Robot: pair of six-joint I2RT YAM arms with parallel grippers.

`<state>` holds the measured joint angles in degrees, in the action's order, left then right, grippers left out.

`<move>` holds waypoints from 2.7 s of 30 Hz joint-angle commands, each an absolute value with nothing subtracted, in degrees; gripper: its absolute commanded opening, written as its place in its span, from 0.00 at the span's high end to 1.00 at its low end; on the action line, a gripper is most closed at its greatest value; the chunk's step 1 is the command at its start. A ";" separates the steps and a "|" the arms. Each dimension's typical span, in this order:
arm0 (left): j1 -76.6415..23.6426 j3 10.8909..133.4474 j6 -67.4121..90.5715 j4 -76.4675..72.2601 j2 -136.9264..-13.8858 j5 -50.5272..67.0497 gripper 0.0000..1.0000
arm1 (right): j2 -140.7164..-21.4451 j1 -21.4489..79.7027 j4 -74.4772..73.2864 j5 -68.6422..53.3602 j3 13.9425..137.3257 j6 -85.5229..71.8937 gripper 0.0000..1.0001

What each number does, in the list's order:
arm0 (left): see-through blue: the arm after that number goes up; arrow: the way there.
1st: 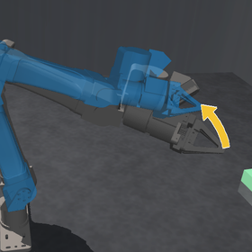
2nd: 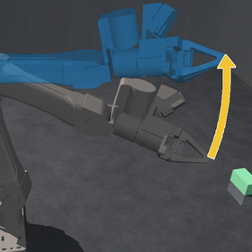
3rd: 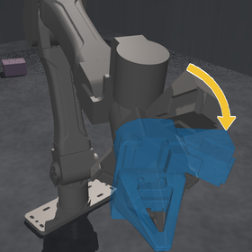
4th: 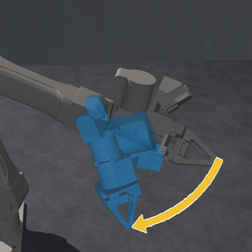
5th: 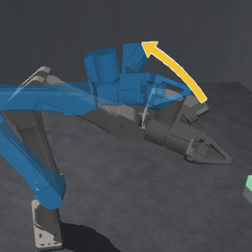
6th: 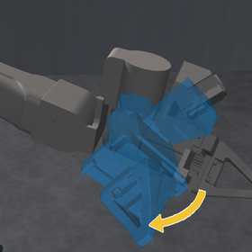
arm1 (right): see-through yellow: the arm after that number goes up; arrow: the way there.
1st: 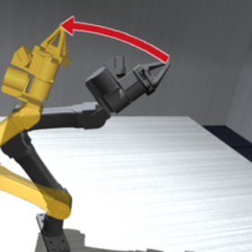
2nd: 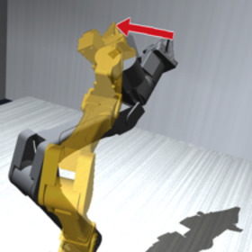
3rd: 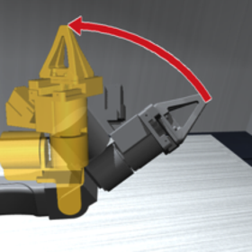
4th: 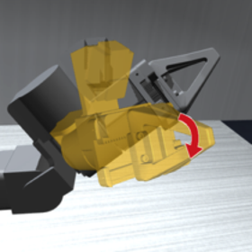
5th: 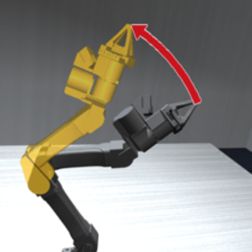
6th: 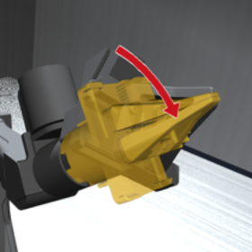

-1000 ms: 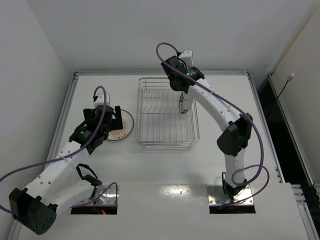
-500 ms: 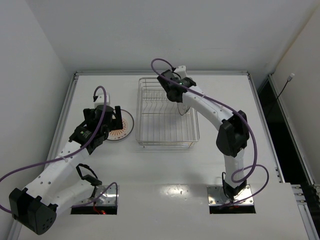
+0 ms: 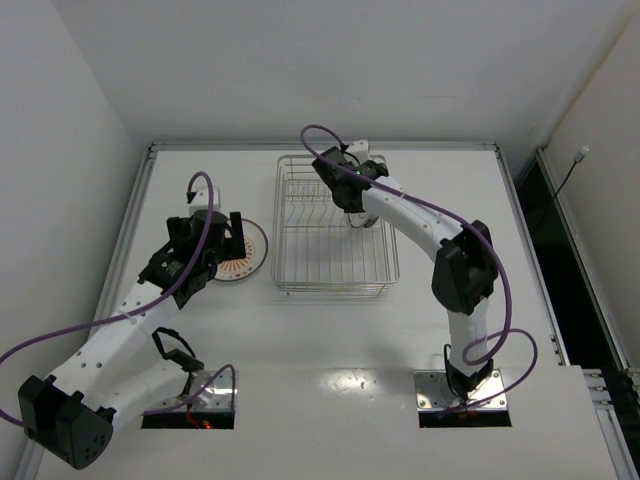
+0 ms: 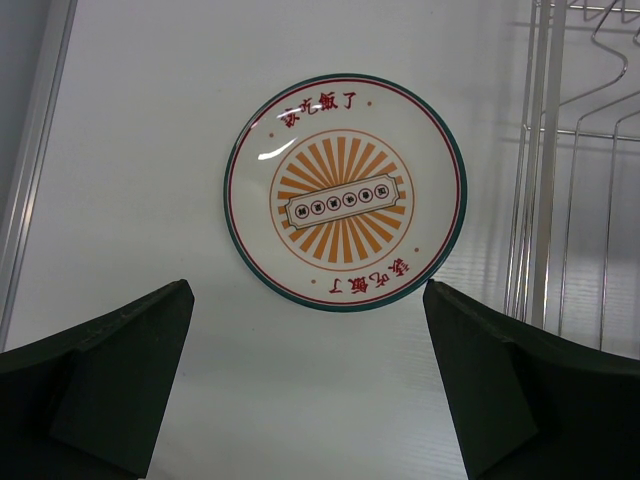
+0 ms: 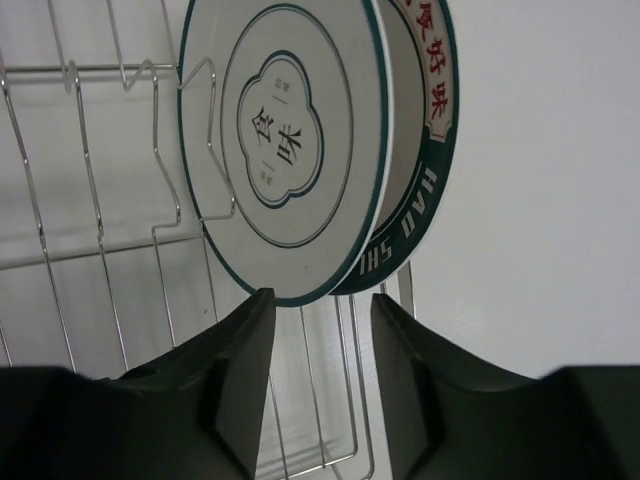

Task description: Load the plates into the dish rack

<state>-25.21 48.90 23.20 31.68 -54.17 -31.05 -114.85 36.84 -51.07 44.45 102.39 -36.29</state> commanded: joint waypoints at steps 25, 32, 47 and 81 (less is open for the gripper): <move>-25.58 51.50 22.07 32.78 -76.37 -25.40 0.00 | -66.02 37.35 -44.57 13.37 76.12 -33.22 0.19; -26.10 52.03 21.45 33.31 -82.16 -22.77 0.00 | -60.30 37.35 -45.18 9.15 72.33 -33.22 0.19; -26.72 53.09 20.39 33.31 -87.19 -19.60 0.03 | -56.34 37.35 -43.95 6.50 67.41 -35.68 0.18; -17.75 61.44 20.30 35.42 -105.56 -18.01 0.77 | -50.19 37.35 -51.41 4.92 72.86 -37.79 0.18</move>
<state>-18.87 61.67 18.92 36.60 -103.02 -16.51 -51.16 37.01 -50.74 5.48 69.97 -36.88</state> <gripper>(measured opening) 0.218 0.823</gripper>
